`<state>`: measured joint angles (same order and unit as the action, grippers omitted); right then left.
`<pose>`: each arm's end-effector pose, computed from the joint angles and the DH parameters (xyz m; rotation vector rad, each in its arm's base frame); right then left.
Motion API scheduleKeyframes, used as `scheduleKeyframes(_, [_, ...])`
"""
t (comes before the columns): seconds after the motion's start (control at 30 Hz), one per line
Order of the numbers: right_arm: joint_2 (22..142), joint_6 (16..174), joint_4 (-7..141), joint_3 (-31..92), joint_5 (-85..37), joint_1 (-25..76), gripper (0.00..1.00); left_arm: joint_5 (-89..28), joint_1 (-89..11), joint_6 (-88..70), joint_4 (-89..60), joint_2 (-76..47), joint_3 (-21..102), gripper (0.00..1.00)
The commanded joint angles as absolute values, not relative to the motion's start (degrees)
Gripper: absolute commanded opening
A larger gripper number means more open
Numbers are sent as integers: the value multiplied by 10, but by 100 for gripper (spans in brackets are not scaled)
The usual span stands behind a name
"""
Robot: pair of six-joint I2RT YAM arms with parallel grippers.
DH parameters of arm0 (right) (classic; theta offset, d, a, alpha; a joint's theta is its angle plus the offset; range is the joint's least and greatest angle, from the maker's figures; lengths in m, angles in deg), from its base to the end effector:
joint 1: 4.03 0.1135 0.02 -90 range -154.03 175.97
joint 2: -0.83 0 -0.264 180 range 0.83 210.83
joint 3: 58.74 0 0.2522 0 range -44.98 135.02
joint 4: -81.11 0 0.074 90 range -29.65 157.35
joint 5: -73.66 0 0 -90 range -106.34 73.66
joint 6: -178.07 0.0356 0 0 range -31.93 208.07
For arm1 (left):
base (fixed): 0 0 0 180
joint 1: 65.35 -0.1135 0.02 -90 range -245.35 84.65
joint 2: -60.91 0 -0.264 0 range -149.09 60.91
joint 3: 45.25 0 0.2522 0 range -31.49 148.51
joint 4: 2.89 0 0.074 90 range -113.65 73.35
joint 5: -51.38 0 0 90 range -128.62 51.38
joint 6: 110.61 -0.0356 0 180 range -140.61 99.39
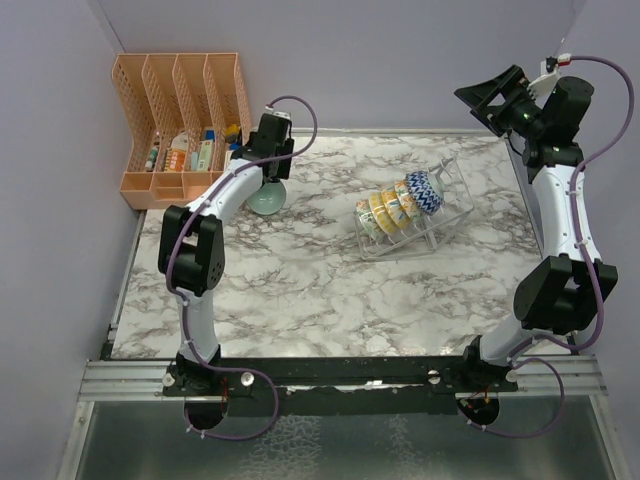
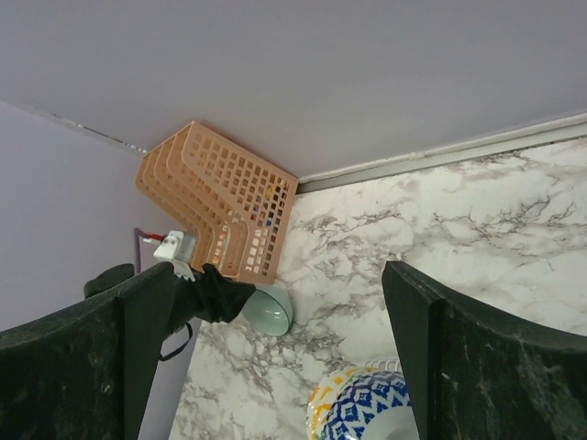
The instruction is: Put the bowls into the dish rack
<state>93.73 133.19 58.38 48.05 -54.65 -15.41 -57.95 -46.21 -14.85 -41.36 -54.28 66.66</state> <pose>0.3758 -0.0531 0.4220 0.3640 1.7607 1.0012 0.4426 -0.1411 0.2663 0.0916 2.2531 0.1568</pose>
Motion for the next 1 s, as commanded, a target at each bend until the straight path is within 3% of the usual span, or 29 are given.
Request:
scheduleKeyframes(0.0, [932,1323,593,474,-542,-159,95,-525,-458,-120,-409,-495,631,62])
scheduleKeyframes(0.4, [931,1321,593,469,-540,-159,95,-526,-388,-66,-360,-424,525,64])
scheduleKeyframes(0.57, [933,1328,600,465,-547,-158,95,-535,-375,-91,-341,-452,511,64])
scheduleKeyframes(0.97, [931,1326,599,461,-548,-159,95,-580,-384,-198,-350,-594,646,67])
